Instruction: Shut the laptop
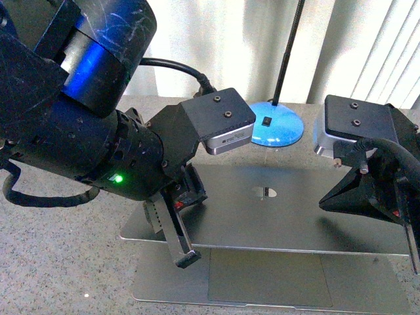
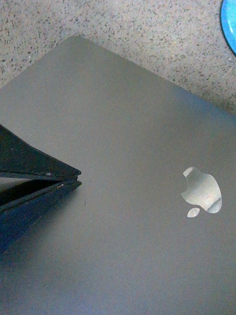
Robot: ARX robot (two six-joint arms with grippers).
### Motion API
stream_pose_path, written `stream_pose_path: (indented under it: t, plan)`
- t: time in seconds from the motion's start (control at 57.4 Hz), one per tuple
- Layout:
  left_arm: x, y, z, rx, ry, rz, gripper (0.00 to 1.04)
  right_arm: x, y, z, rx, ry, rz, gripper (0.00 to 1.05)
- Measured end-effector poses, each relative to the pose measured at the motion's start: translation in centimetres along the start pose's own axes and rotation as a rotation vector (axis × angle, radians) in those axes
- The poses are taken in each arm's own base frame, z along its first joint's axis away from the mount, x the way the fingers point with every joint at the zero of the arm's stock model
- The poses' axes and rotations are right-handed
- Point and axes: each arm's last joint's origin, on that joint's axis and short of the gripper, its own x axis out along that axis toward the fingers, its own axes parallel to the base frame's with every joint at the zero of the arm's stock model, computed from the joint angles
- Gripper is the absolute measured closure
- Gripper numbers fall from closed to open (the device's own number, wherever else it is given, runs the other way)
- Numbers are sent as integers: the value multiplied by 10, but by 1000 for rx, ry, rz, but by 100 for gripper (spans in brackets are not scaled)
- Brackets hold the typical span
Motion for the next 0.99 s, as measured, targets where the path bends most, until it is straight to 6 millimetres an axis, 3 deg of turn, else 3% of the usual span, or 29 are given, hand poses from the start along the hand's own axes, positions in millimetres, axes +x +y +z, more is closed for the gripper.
stream_pose_path:
  t: [0.418,0.994]
  plan:
    - [9,-4,-14,-34,-9,-6,101,13,4,-6,2,11,14,102]
    - [29,-10,-53,-112,13,-46,101,45,23,-30,62,38,72,102]
